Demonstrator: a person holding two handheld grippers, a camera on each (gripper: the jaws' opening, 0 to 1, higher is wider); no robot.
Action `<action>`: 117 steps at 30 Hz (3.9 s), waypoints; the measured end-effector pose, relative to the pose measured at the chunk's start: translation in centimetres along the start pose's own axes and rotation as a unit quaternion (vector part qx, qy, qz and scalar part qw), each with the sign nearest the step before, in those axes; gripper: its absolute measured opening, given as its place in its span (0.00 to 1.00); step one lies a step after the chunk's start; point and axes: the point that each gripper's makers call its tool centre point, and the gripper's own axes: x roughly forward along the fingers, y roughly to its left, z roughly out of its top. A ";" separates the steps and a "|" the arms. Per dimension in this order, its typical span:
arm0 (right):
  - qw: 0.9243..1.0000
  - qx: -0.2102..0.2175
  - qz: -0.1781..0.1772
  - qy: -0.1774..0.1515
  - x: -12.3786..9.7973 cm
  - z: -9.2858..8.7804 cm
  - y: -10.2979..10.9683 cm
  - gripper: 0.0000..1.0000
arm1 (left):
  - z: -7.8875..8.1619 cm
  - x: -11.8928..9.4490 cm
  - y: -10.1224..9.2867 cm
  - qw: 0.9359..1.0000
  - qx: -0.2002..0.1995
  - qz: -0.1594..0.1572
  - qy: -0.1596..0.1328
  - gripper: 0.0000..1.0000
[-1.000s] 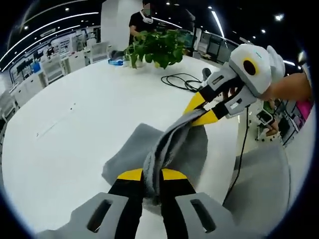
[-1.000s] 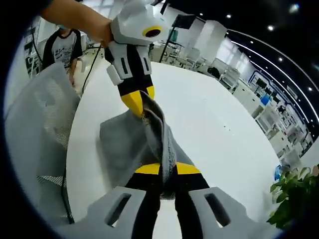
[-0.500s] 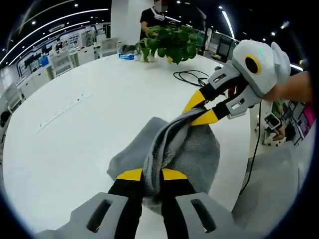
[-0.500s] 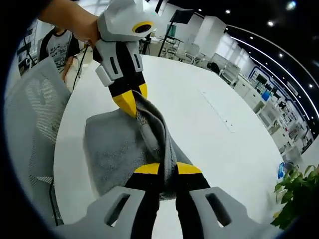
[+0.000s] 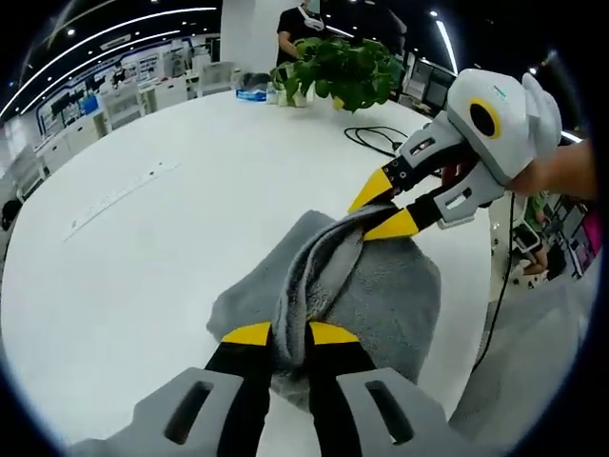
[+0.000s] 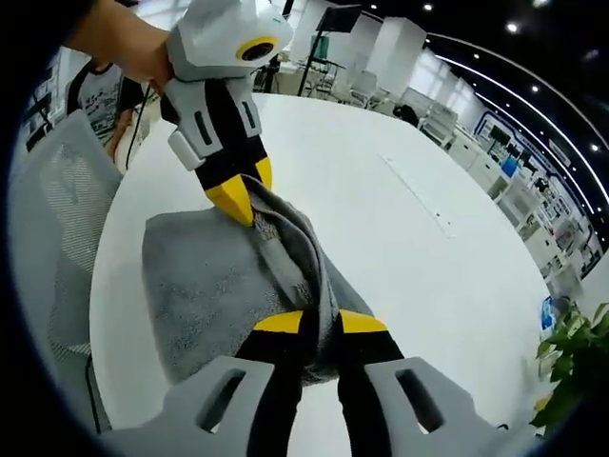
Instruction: Fold the towel on the table until its edges align and the towel forms a compact rectangular stack.
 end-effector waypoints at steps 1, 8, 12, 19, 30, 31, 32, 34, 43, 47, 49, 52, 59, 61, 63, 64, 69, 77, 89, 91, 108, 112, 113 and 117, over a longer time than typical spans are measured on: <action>1.000 0.002 0.001 0.000 0.1 0.0 -0.1 0.11 | 0.0 0.1 0.1 1.000 0.001 0.001 0.000 0.14; 1.000 0.010 0.001 0.005 1.1 -0.5 -0.3 0.13 | -0.6 1.2 1.2 1.000 0.003 0.022 0.006 0.20; 1.000 0.022 -0.005 0.006 1.9 -0.9 -0.8 0.16 | -0.7 1.5 1.7 0.999 0.007 0.035 0.002 0.25; 0.998 0.048 -0.028 -0.003 1.5 -0.6 -1.4 0.20 | -0.1 0.5 2.8 0.998 0.020 0.061 -0.017 0.31; 0.995 0.064 -0.043 -0.063 -1.1 1.7 -1.8 0.19 | 1.5 -1.9 1.9 0.994 0.053 0.072 -0.063 0.24; 0.994 0.065 -0.039 -0.074 -1.3 2.0 -1.6 0.18 | 1.4 -1.8 1.6 0.994 0.058 0.067 -0.062 0.24; 0.995 0.062 -0.037 -0.076 -1.5 2.1 -1.4 0.18 | 1.3 -1.8 1.1 0.994 0.065 0.061 -0.062 0.24; 0.994 0.058 -0.027 -0.086 -1.8 2.4 -0.7 0.18 | 0.9 -1.7 0.2 0.995 0.066 0.046 -0.061 0.24; 0.995 0.071 0.038 -0.061 0.0 0.1 2.4 0.36 | -1.5 -0.4 -2.0 0.998 0.064 0.008 -0.028 0.27; 0.994 0.089 0.048 -0.046 1.2 -0.8 2.3 0.44 | -1.8 0.5 -1.5 0.995 0.092 0.024 -0.025 0.38; 0.993 0.098 0.051 -0.041 1.5 -1.1 2.3 0.47 | -1.6 0.9 -1.3 0.995 0.089 0.025 -0.025 0.40; 0.991 0.114 0.059 -0.032 2.2 -1.9 2.4 0.48 | -1.6 1.4 -1.1 0.996 0.083 0.020 -0.019 0.41; 0.988 0.140 0.053 -0.040 2.7 -2.7 2.4 0.48 | -1.4 2.6 -0.4 0.993 0.114 0.014 -0.016 0.41; 0.986 0.150 0.048 -0.048 2.7 -2.7 2.4 0.48 | -1.4 2.6 -0.4 0.993 0.114 0.013 -0.018 0.41; 0.986 0.154 0.046 -0.049 2.6 -2.5 2.4 0.48 | -1.3 2.5 -0.4 0.993 0.117 0.010 -0.019 0.41; 0.986 0.156 0.045 -0.048 2.4 -2.4 2.4 0.48 | -1.2 2.3 -0.5 0.992 0.124 0.011 -0.021 0.42; 0.982 0.168 0.036 -0.079 0.7 -1.2 2.7 0.50 | 0.4 1.0 -0.2 0.994 0.074 0.026 -0.075 0.55; 0.988 0.097 0.028 -0.116 -1.6 -0.9 4.7 0.26 | 0.6 -1.5 -3.0 0.988 0.098 -0.027 -0.114 0.53; 0.976 0.199 0.005 -0.093 -1.5 -3.4 4.8 0.13 | -4.0 -0.5 -4.4 0.992 0.116 -0.023 -0.053 0.41; 0.975 0.200 0.003 -0.092 -1.4 -3.6 4.7 0.13 | -3.9 -0.1 -4.1 0.992 0.113 -0.022 -0.053 0.42; 0.954 0.252 -0.020 -0.162 -4.1 -2.6 5.5 0.63 | -3.0 -3.4 -4.1 0.991 0.053 0.017 -0.125 0.53; 0.968 0.216 -0.010 -0.131 -3.7 -3.3 7.3 0.72 | -4.4 -3.1 -4.6 0.992 0.041 0.017 -0.117 0.72; 0.968 0.216 -0.008 -0.129 -3.6 -3.3 7.6 0.72 | -4.7 -3.0 -4.7 0.993 0.043 0.017 -0.113 0.75; 0.972 0.208 -0.011 -0.107 -3.1 -3.8 8.2 0.71 | -6.3 -2.3 -5.1 0.995 0.049 0.013 -0.090 0.76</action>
